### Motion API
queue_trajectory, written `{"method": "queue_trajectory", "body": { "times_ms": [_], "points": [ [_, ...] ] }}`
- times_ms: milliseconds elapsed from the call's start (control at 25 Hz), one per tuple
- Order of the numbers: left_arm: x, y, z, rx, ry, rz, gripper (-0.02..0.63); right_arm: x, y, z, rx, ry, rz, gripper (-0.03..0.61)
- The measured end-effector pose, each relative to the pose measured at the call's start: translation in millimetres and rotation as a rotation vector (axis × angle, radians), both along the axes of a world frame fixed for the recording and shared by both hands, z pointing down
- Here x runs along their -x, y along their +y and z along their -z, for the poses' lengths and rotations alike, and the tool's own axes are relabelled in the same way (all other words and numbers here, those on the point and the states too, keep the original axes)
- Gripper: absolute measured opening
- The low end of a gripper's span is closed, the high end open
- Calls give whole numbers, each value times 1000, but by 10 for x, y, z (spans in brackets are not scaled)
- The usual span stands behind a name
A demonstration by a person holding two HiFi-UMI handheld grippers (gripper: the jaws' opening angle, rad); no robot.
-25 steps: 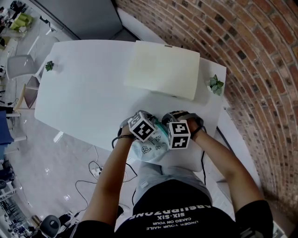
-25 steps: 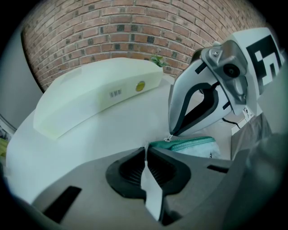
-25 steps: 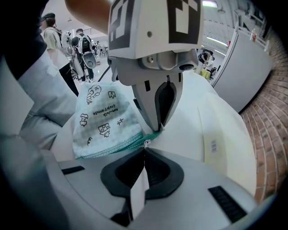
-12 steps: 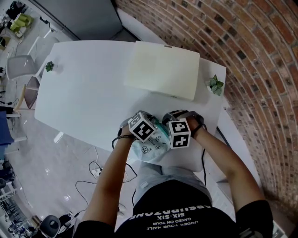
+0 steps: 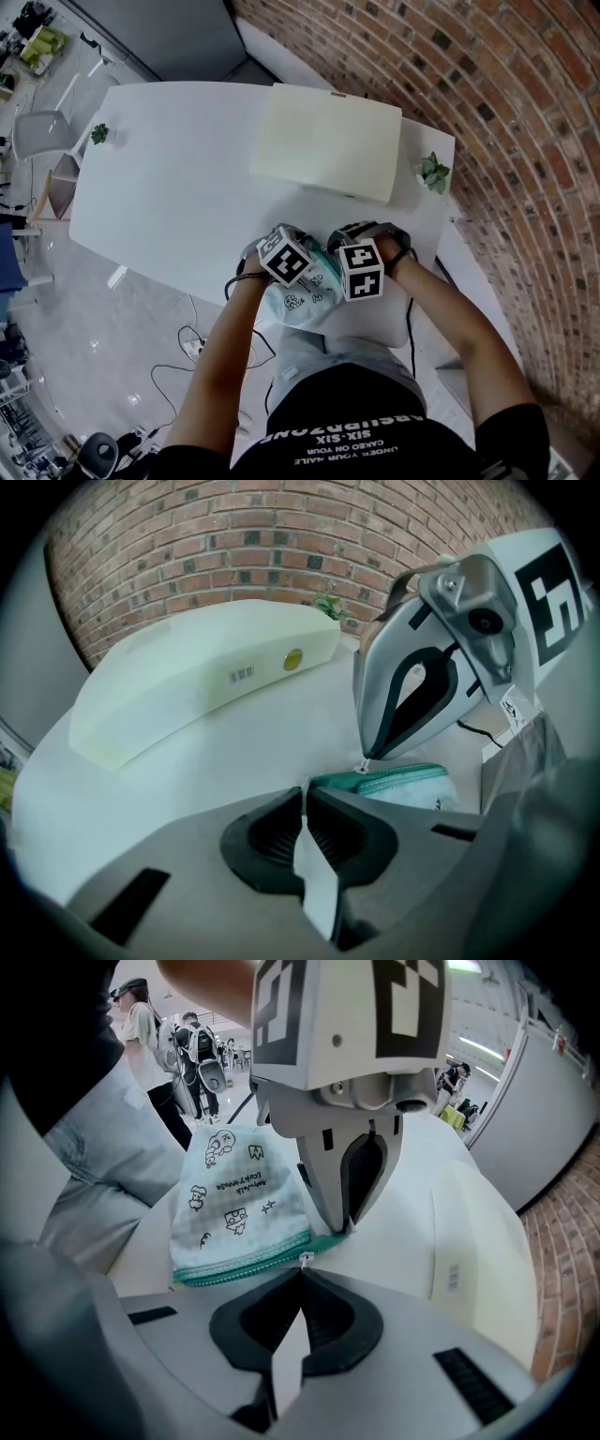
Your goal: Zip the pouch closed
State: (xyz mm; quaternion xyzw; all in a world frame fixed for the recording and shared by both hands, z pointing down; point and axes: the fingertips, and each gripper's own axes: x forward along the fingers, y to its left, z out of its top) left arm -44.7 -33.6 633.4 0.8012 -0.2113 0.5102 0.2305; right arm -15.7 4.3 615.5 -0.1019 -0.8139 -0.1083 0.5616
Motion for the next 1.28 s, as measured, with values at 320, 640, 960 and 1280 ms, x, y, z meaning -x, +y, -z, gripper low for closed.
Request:
{"method": "queue_trajectory", "body": {
  "times_ms": [320,640,960,1280],
  "points": [
    [4,-1,14,0,-1,-3,20,-3,18,8,17,-5,-8,0],
    [0,5,7,-3,1,1,20,-2,54,37,31,20,45,0],
    [1,5,19,-5,8,6,20,-44,72,48,47,31,56,0],
    [-5,11,16,-3,7,4,20,-80,140,20,64,53,80,0]
  ]
}}
